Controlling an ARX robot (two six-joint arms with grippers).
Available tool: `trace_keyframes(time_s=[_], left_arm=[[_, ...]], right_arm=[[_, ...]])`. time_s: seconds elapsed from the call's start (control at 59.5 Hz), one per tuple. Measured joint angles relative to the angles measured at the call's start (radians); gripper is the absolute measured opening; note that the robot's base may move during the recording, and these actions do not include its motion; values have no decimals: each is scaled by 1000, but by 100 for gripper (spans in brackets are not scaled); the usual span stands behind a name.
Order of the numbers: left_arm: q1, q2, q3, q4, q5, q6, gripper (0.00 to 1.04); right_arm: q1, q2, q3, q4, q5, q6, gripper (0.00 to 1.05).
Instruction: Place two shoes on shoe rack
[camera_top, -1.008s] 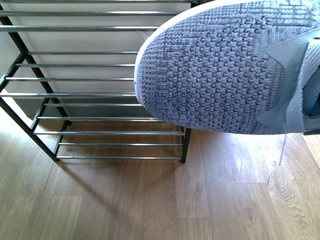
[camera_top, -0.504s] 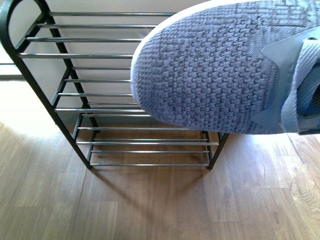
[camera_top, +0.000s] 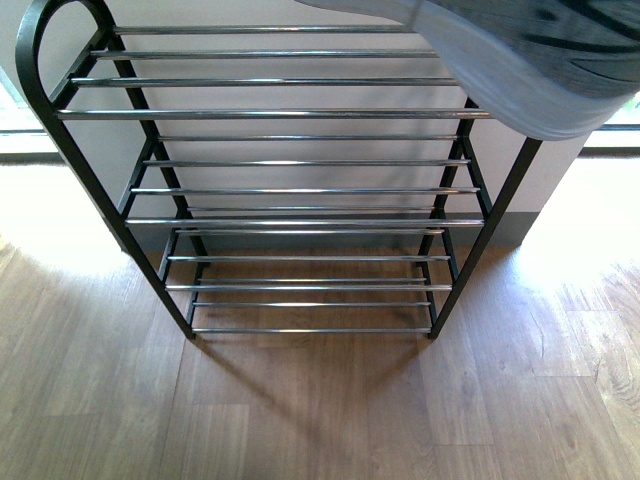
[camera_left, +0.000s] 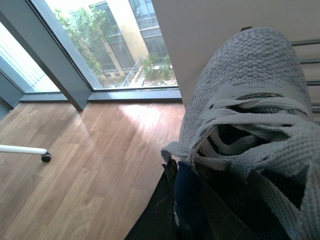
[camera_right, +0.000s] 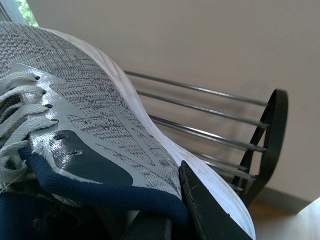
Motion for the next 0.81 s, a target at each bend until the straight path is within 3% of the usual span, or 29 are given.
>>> trace_keyframes(time_s=[0.269,0.403,0.806], left_arm=[[0,0,0,0,-17,0,2],[0,0,0,0,-8,0,2],[0,0,0,0,-14,0,2]], right_arm=[[18,435,506,-290,182,426,1],[-1,534,576,-374,205,663,1],[-45,699,689,-409,297,856,1]])
